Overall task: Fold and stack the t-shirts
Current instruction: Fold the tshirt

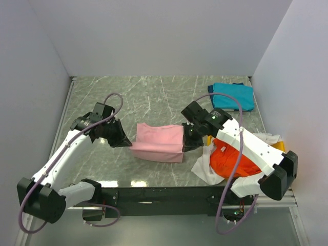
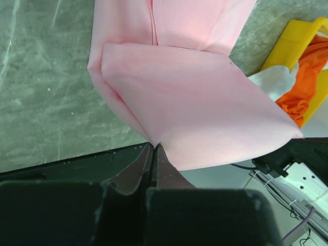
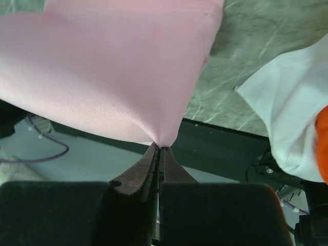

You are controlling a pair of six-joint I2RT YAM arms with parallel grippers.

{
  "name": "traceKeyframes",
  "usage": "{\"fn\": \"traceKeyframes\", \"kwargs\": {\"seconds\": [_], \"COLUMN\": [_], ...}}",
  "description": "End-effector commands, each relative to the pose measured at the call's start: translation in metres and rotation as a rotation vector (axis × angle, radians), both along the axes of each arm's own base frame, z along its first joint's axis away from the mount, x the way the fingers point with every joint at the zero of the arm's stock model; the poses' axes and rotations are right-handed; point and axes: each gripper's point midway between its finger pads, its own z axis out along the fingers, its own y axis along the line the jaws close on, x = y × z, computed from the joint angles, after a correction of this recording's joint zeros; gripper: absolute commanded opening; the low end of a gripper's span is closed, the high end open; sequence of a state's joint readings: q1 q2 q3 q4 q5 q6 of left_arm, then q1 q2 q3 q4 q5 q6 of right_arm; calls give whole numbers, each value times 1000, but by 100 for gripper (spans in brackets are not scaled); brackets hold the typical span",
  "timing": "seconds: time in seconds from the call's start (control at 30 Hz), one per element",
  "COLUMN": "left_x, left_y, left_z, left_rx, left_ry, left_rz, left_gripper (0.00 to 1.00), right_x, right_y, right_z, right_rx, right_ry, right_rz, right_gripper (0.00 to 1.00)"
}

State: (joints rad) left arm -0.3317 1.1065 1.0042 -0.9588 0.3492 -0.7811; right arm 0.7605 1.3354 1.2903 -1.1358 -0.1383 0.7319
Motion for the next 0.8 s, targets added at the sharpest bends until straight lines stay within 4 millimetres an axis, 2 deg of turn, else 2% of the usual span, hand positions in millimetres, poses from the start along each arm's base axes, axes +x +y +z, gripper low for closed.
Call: {"fn": "traceKeyframes", "kwargs": {"seconds": [0.0, 0.17, 0.3, 0.33, 0.47, 0.63, 0.77], "left_x": [30, 53, 72, 77, 94, 111, 125], "left_y": [-5, -6, -7, -7, -5, 0, -2], "left_z": [10, 3, 4, 4, -6, -10, -22], "left_rx": [3, 46, 48, 44, 44, 30, 7], "left_ry": [-92, -107, -135, -144, -130, -138, -112], "left_rz": [-20, -54, -67, -72, -79, -71, -78], "left_gripper": [0, 0, 0, 0, 0, 0, 0], "right_x": [29, 59, 78, 83, 103, 130, 149], "right_y": [-8, -17, -15, -14, -11, -11, -15], "right_z": [9, 8, 3, 7, 10, 4, -5], "right_rx": [-26, -39, -50, -48, -59, -94, -111], "right_ry": [-84, -128, -131, -145, -164, -171, -171], "right_rz": [-65, -98, -91, -85, -80, -73, -84], "right_gripper": [0, 0, 0, 0, 0, 0, 0]}}
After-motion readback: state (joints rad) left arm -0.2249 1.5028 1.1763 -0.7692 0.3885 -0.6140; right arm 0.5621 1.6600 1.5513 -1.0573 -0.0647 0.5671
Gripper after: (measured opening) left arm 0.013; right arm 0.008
